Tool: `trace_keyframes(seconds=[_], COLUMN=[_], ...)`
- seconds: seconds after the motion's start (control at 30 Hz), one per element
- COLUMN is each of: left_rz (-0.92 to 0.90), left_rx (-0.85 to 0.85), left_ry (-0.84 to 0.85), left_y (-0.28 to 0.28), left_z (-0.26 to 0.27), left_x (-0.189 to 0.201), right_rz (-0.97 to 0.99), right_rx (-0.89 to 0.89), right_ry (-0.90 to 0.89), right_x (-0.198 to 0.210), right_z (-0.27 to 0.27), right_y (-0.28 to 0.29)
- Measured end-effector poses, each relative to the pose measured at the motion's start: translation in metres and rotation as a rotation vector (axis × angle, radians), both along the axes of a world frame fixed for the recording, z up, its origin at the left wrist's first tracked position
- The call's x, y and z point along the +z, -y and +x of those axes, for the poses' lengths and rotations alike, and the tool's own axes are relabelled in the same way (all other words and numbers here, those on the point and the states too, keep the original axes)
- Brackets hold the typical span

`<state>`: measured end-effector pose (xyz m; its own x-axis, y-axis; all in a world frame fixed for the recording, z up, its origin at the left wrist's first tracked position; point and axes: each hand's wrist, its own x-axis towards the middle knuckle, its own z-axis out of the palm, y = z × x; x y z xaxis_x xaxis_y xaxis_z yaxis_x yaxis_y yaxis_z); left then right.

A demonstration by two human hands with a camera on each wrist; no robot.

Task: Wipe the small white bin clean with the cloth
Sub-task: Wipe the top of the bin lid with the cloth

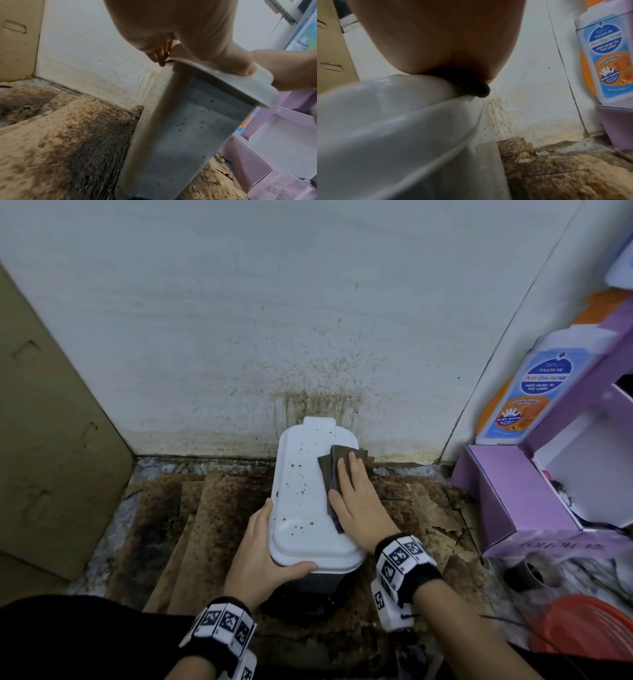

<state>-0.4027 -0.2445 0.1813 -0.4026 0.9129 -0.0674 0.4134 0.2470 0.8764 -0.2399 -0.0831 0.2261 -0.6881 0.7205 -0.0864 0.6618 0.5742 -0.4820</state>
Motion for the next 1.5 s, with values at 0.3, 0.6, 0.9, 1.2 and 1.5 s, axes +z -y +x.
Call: trace_keyframes(seconds=[0.3, 0.6, 0.9, 1.2, 1.5], left_rz=[0.004, 0.022, -0.008, -0.009, 0.002], left_rx=[0.014, -0.009, -0.009, 0.026, 0.01], left_ry=[-0.085, -0.046, 0.003, -0.063, -0.084], left_y=[0.003, 0.003, 0.002, 0.003, 0.007], left_z=[0.003, 0.0, -0.006, -0.006, 0.001], left_x=[-0.002, -0.004, 0.001, -0.003, 0.001], right_rz=[0.131, 0.03, 0.14, 0.131, 0.172], right_rx=[-0.038, 0.072, 0.12, 0.171, 0.081], right_ry=[-0.007, 0.056, 0.18, 0.312, 0.157], right_x=[-0.006, 0.008, 0.006, 0.014, 0.011], right_z=[0.031, 0.004, -0.052, -0.022, 0.025], right_y=[0.083, -0.007, -0.115, -0.053, 0.055])
